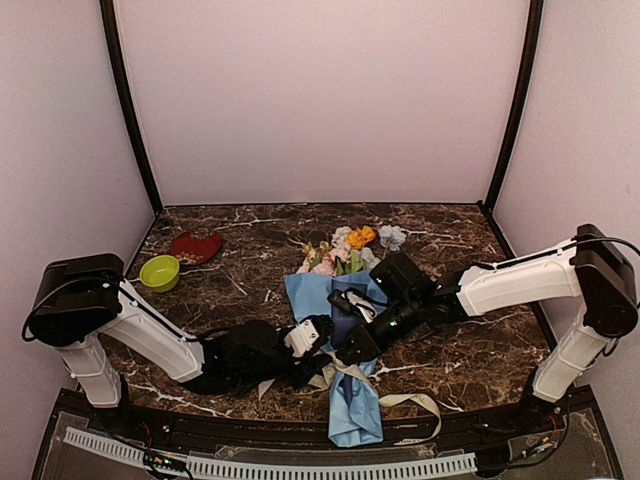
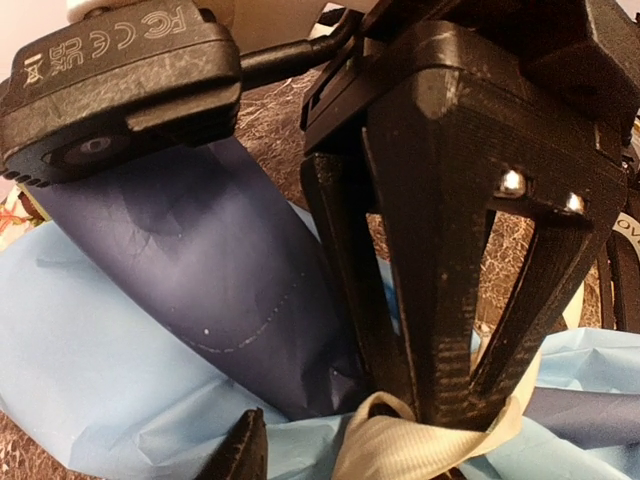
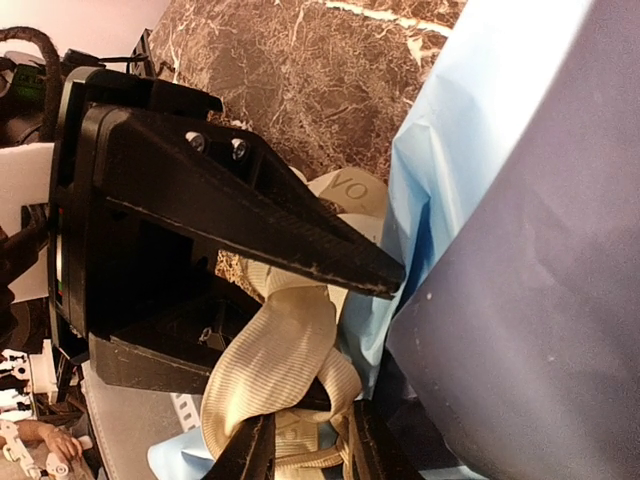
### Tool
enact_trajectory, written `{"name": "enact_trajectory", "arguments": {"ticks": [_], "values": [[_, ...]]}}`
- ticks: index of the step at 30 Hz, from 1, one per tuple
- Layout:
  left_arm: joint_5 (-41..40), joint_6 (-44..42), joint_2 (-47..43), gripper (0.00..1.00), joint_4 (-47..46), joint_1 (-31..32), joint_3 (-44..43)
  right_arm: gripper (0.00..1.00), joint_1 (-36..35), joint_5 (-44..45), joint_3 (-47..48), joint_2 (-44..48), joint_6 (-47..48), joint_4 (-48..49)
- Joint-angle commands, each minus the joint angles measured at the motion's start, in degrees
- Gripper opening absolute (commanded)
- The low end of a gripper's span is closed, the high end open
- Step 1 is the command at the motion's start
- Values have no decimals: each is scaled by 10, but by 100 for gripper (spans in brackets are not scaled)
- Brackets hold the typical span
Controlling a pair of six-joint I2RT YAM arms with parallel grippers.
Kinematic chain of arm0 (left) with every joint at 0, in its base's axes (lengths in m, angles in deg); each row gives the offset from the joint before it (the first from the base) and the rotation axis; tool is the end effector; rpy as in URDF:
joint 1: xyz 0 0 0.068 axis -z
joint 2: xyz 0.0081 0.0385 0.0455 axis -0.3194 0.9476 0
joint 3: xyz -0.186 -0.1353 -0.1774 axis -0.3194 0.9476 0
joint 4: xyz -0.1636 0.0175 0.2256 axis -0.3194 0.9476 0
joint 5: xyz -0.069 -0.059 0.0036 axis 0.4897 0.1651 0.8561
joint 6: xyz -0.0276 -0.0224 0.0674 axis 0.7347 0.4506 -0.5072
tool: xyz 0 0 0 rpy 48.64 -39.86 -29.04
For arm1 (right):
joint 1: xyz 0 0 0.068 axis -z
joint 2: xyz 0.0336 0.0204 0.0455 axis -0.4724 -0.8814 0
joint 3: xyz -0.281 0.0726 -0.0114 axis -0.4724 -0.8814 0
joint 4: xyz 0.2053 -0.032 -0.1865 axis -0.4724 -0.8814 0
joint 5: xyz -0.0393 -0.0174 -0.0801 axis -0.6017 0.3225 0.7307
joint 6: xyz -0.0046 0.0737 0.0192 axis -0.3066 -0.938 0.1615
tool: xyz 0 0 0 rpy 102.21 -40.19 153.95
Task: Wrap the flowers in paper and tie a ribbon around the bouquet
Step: Cross the half-tied ribbon over the folded bouquet.
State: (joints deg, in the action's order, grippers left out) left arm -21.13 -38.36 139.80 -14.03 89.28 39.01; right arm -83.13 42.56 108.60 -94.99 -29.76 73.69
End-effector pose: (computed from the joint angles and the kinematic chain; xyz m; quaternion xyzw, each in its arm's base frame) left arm 0.1298 -0.3354 0.1305 0.4345 0.6679 -0.2759 0.5375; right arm 0.1718 0.3073 0.1629 -0.3446 0.8355 0.4193 0.0859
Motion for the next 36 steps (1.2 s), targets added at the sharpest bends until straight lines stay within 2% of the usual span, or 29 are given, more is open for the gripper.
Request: {"name": "enact_trajectory", "arguments": {"ticks": [1, 5, 8, 15, 21, 36], "values": [[7, 6, -3, 37, 1, 4, 9, 24, -1, -7, 2, -4, -7, 55], [9, 7, -5, 36, -3, 4, 7, 8, -2, -9, 7, -13, -9, 58], [-2, 10, -10, 35, -3, 4, 11, 0, -1, -4, 13, -8, -1, 45], [8, -6, -58, 38, 19, 4, 28, 0, 0, 33, 19, 9, 11, 10], [0, -26, -73, 44, 122, 4, -3, 0, 0, 48, 23, 9, 16, -3], [2, -58, -71, 43, 137, 6, -44, 0, -8, 97, 40, 39, 40, -61]]}}
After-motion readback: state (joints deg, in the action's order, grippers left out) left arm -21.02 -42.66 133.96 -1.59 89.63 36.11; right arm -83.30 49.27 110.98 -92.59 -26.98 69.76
